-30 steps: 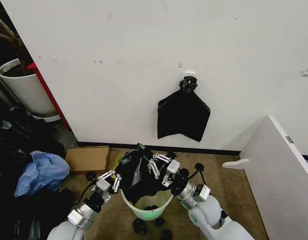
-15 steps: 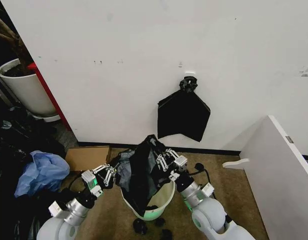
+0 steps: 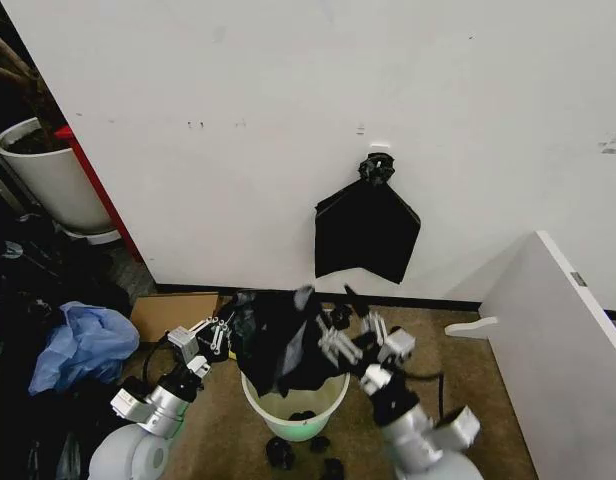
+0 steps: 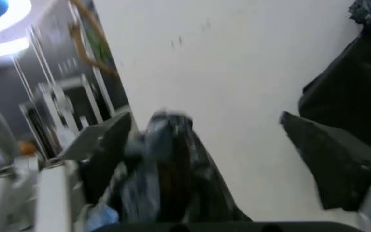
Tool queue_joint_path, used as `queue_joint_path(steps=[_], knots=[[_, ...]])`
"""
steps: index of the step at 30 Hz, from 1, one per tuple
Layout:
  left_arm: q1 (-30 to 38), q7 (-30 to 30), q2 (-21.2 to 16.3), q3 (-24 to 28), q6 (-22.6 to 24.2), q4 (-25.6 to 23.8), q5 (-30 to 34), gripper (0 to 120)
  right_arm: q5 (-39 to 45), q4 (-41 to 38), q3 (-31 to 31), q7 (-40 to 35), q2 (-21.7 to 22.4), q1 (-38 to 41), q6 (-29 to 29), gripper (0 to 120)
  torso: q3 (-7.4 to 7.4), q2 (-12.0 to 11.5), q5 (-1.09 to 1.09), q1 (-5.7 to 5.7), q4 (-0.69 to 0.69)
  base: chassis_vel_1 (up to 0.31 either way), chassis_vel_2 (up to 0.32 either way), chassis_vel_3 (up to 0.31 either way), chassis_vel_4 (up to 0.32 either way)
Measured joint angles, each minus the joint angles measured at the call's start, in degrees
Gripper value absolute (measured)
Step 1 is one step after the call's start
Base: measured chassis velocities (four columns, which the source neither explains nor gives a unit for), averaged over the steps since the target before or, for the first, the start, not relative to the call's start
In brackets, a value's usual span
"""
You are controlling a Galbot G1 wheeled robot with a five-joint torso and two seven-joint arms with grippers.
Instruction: Place the garbage bag over the trash bin.
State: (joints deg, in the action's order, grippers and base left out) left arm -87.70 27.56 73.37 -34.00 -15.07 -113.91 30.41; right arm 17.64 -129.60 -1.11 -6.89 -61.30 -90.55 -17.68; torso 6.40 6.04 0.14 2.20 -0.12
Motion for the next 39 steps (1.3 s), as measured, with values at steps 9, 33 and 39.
queue_joint_path(steps=[9,33,39], knots=[[-0.5,-6.6,1.5,0.6,3.1,-2.6,2.8,0,-8.1,5.5,-8.4,-3.8,0.0,-0.8,0.4,100,0.0,0.0,-0.07,0.0,0.04,0.0,0.0,0.0,0.0],[0.1,-10.8,2.5,1.0,4.6,-3.6,6.0,0,5.3,5.2,3.9,10.4,5.0,7.7,18.9,100,0.01,0.0,0.01,0.0,0.0,0.0,0.0,0.0,0.0],[0.2,-13.5,3.2,2.6,4.5,-4.0,7.9,0,21.5,1.4,2.3,8.4,6.4,7.9,28.5,100,0.01,0.0,0.01,0.0,0.0,0.0,0.0,0.0,0.0]])
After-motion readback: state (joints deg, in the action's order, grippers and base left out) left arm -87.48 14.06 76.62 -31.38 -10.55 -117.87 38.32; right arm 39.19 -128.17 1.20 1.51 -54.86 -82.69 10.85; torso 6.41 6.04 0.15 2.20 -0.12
